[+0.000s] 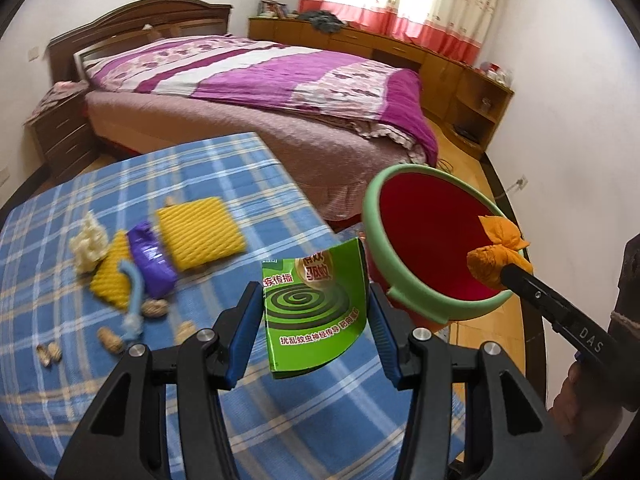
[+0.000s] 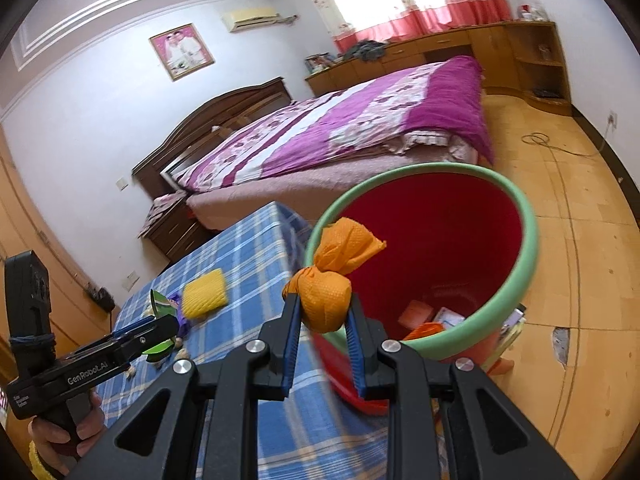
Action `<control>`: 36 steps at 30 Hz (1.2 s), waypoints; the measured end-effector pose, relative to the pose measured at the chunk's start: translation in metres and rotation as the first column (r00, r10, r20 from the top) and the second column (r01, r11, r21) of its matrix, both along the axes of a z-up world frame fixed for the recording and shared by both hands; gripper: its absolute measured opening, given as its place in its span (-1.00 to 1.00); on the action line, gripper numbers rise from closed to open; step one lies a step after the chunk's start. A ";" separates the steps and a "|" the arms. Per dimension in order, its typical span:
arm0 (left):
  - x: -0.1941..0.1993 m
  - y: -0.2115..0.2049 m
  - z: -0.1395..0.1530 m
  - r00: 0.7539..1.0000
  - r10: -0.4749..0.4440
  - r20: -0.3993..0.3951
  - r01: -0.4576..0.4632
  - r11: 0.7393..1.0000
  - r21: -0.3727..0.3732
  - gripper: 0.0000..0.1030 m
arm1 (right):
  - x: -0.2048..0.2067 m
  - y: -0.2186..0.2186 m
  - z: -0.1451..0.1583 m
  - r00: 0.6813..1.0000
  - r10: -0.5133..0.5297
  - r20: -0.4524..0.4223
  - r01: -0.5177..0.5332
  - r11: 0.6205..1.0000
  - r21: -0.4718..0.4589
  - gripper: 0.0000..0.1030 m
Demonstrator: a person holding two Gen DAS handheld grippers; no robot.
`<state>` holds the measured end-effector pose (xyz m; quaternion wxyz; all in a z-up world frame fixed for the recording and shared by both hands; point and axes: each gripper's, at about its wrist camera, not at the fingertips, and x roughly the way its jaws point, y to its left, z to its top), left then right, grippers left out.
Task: Collect trash
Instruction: 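Carry both items over the red bucket and open both tools to drop them, then move both tools back from the bucket over the table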
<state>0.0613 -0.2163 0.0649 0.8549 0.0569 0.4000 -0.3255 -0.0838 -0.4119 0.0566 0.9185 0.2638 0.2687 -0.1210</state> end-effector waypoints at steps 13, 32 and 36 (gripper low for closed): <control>0.002 -0.087 -0.009 0.988 -0.157 0.016 0.156 0.987 0.034 0.03 | -0.011 -0.058 -0.018 0.992 -0.122 -0.026 0.122 0.992 0.034 -0.51; 0.005 -0.143 -0.037 0.970 -0.241 0.017 0.239 0.968 0.077 0.15 | -0.007 -0.082 -0.034 0.981 -0.186 -0.057 0.188 0.982 0.034 -0.45; 0.003 -0.144 -0.040 0.971 -0.237 0.027 0.234 0.969 0.083 0.28 | -0.006 -0.085 -0.036 0.981 -0.186 -0.060 0.188 0.981 0.045 -0.44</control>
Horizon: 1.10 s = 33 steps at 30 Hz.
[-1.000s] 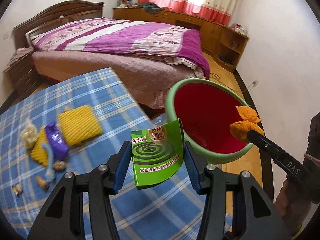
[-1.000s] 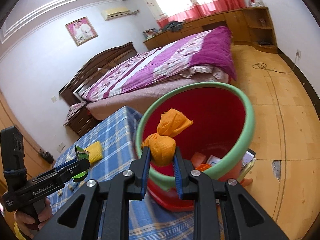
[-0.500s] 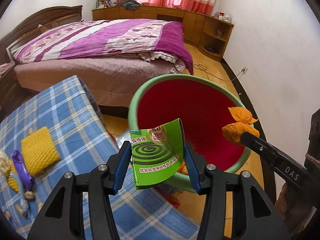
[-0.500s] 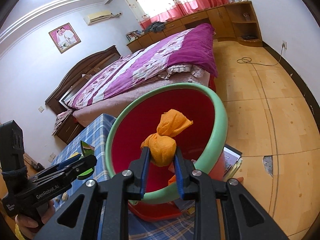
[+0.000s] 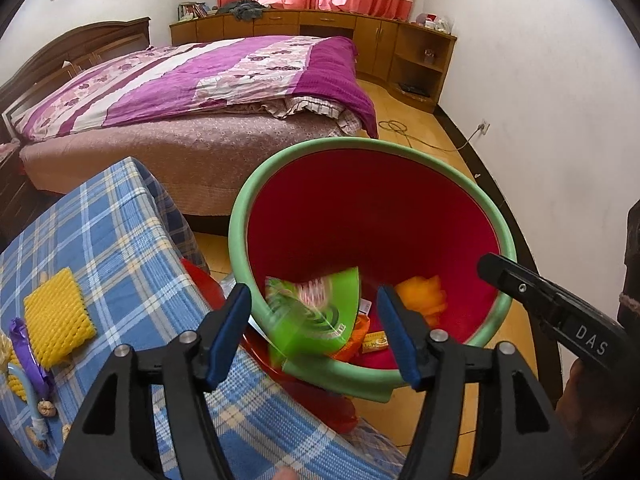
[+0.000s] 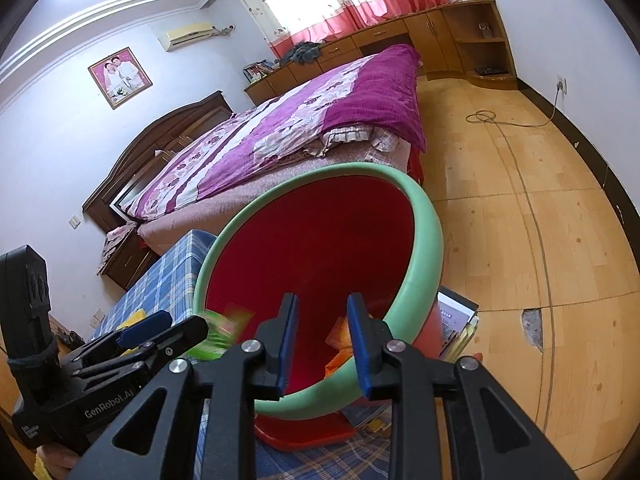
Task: Collect trash
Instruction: 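Move both tools back from the bucket over the table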
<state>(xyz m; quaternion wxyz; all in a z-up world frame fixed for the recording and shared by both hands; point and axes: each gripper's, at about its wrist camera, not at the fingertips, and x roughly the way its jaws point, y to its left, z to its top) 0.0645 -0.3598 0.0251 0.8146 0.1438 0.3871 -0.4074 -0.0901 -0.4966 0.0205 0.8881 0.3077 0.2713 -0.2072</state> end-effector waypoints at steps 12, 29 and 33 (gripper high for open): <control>0.004 0.017 0.003 0.998 0.049 -0.029 -0.050 0.998 -0.028 0.35 | -0.001 0.003 -0.001 1.000 0.007 0.004 -0.007 1.000 0.003 -0.25; 0.007 0.080 0.013 0.983 0.176 -0.051 -0.178 0.983 -0.051 0.35 | 0.001 0.034 0.011 0.999 0.045 0.017 -0.045 0.999 0.011 0.22; 0.010 0.097 0.015 0.975 0.215 -0.053 -0.218 0.975 -0.052 0.35 | 0.002 0.041 0.016 0.998 0.055 0.021 -0.055 0.998 0.005 0.27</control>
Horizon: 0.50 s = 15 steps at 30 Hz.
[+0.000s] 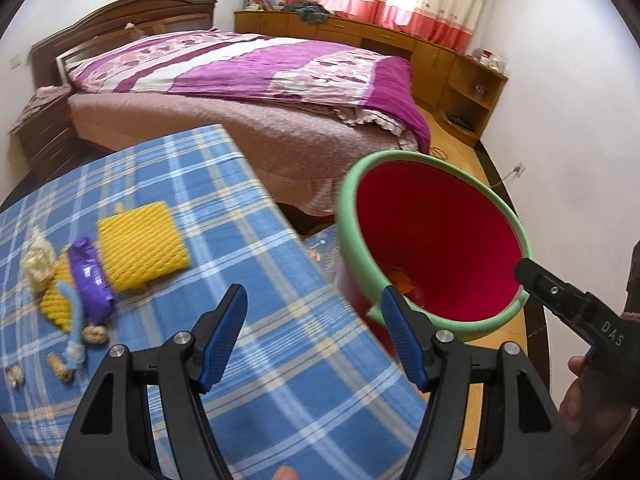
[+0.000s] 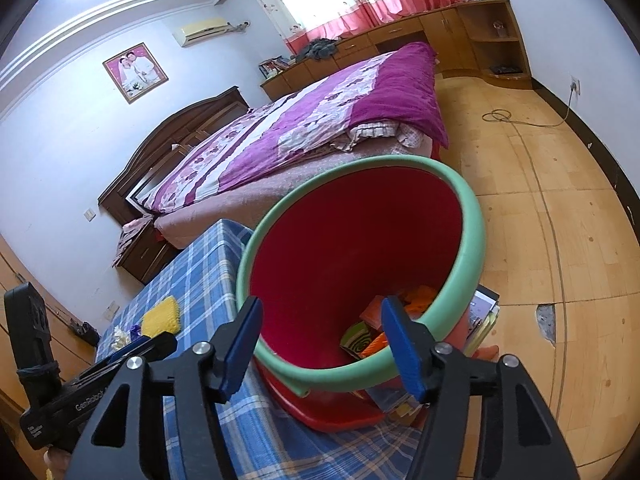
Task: Collect trash
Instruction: 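Move both tools back from the bucket over the table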
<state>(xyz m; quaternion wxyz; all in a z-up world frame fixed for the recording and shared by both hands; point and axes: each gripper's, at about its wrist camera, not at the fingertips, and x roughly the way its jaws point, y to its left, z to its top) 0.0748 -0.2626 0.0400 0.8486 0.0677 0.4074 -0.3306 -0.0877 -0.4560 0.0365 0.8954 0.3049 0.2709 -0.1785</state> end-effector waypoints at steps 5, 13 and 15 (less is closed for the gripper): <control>0.007 0.025 0.003 0.999 0.054 0.000 -0.054 0.998 -0.013 0.35 | 0.007 0.016 0.005 1.000 0.031 -0.002 -0.031 0.999 -0.011 0.31; 0.023 0.069 0.008 0.989 0.148 0.008 -0.148 0.989 -0.025 0.35 | 0.029 0.044 0.012 0.995 0.095 -0.011 -0.095 0.995 -0.026 0.38; 0.029 0.083 0.009 0.984 0.178 0.008 -0.178 0.984 -0.030 0.35 | 0.034 0.051 0.013 0.994 0.109 -0.014 -0.110 0.994 -0.028 0.38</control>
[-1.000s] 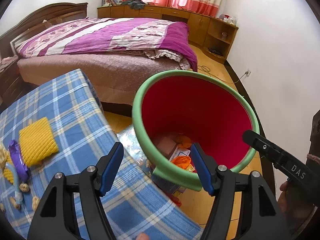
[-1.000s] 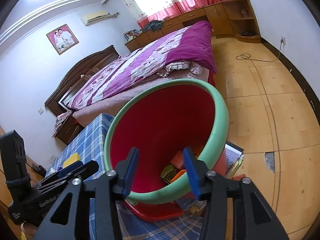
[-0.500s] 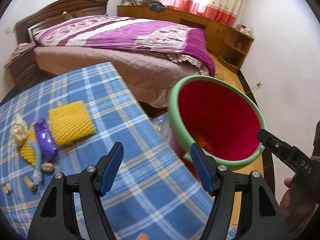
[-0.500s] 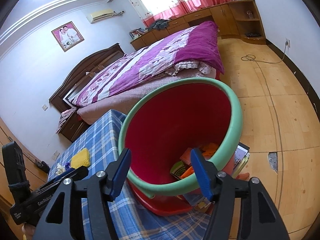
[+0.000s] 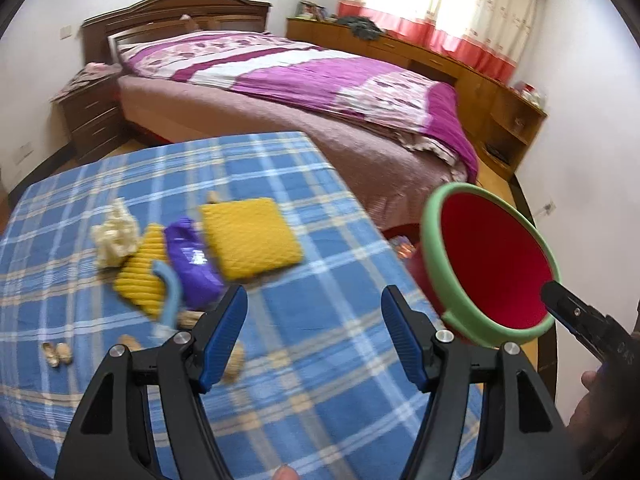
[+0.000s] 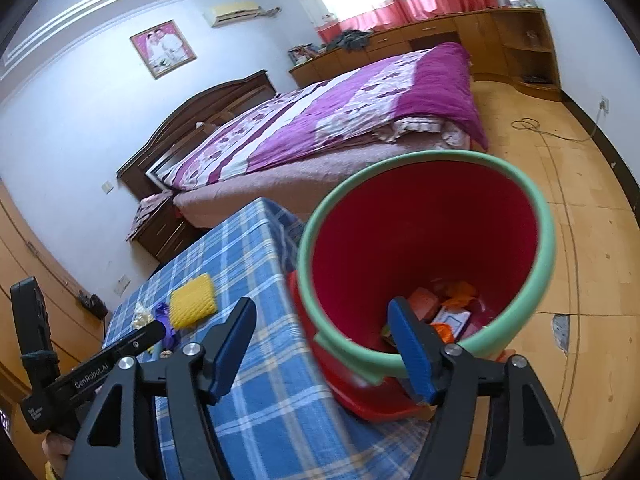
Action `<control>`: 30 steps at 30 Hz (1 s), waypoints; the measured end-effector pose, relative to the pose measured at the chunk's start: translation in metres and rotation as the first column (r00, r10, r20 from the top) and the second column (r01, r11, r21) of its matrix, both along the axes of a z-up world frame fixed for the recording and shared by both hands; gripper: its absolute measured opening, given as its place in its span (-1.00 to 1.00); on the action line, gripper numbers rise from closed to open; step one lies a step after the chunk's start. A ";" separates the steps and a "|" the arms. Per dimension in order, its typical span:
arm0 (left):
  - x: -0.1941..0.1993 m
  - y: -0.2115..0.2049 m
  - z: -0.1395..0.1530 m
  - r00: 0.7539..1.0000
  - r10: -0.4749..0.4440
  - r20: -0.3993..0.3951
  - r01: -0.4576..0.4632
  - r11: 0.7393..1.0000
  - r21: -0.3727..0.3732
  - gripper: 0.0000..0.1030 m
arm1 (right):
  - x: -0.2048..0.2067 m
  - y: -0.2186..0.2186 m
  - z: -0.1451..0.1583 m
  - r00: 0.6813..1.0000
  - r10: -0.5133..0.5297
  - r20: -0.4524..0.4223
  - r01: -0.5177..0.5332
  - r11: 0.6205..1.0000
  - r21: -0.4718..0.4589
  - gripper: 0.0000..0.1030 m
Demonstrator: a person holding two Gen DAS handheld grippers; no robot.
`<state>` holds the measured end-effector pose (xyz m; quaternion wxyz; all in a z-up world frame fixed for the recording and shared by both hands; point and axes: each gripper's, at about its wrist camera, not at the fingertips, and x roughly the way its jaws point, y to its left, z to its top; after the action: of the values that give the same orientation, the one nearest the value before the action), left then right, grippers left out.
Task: Collect trash
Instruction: 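Move both tools back from the bucket over the table, then grasp the white crumpled tissue with the left tool while the right tool grasps the yellow foam net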
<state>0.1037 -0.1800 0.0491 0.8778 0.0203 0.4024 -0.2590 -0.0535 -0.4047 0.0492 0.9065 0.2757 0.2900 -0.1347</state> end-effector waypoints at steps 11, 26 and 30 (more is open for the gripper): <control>0.035 0.059 0.002 0.991 0.132 0.014 -0.132 0.991 0.001 0.35 | 0.046 0.041 0.005 0.995 0.099 -0.019 -0.099 0.995 -0.015 0.51; 0.108 0.105 -0.022 0.969 0.247 -0.013 -0.246 0.968 0.042 0.35 | 0.094 0.072 -0.003 0.984 0.158 -0.078 -0.160 0.987 -0.012 0.60; 0.127 0.108 -0.038 0.963 0.266 -0.043 -0.264 0.963 0.051 0.35 | 0.104 0.076 -0.005 0.983 0.159 -0.096 -0.161 0.987 -0.021 0.60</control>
<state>0.2305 -0.0718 0.0116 0.8936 -0.0203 0.4289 -0.1307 0.0503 -0.3289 0.0443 0.9036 0.2317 0.3516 -0.0784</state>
